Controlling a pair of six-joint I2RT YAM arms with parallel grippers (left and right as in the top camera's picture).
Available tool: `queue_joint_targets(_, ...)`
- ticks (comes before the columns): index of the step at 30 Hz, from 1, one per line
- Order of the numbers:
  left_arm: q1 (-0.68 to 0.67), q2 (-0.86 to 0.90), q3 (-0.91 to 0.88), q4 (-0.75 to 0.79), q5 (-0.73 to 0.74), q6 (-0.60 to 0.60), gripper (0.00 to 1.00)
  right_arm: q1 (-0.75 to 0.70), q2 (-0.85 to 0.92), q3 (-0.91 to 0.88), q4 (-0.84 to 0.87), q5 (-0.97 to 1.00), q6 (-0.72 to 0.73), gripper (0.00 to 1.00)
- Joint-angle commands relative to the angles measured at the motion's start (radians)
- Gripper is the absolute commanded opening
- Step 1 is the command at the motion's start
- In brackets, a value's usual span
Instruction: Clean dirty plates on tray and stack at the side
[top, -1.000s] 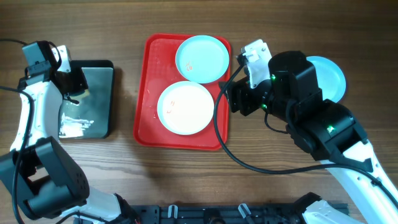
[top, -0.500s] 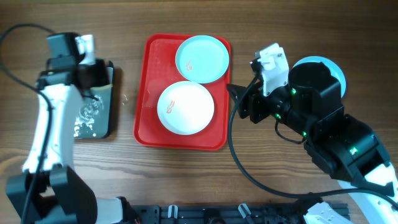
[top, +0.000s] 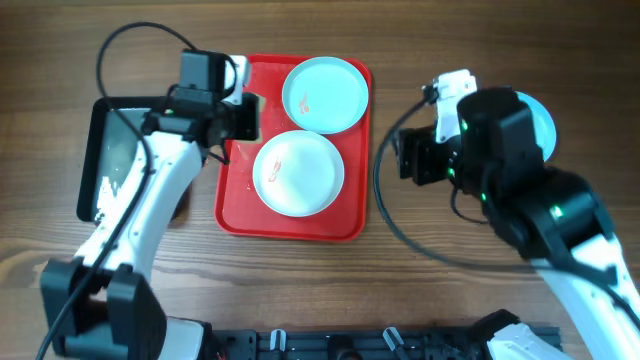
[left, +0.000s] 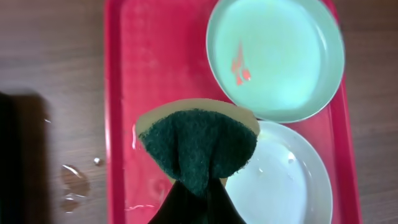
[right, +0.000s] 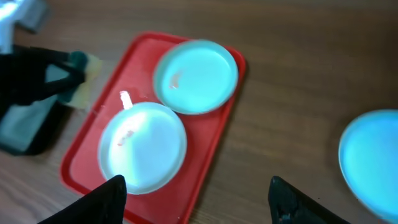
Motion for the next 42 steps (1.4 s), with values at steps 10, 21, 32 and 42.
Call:
queue_joint_targets(10, -0.098, 0.181, -0.002, 0.006, 0.033, -0.089, 0.04, -0.014, 0.348, 0.01, 0.019, -0.165, 0.034, 0.66)
queue_joint_targets(21, -0.106, 0.25, -0.076, 0.066, 0.034, -0.12, 0.04, 0.003, 0.573, 0.01, 0.133, -0.275, 0.035, 0.59)
queue_joint_targets(32, -0.106, 0.241, -0.132, 0.087, 0.045, -0.164, 0.04, 0.04, 0.6, -0.005, 0.196, -0.275, 0.042, 0.59)
queue_joint_targets(42, -0.106, 0.24, -0.132, 0.085, 0.045, -0.164, 0.04, 0.079, 0.659, -0.098, 0.31, -0.261, 0.088, 0.56)
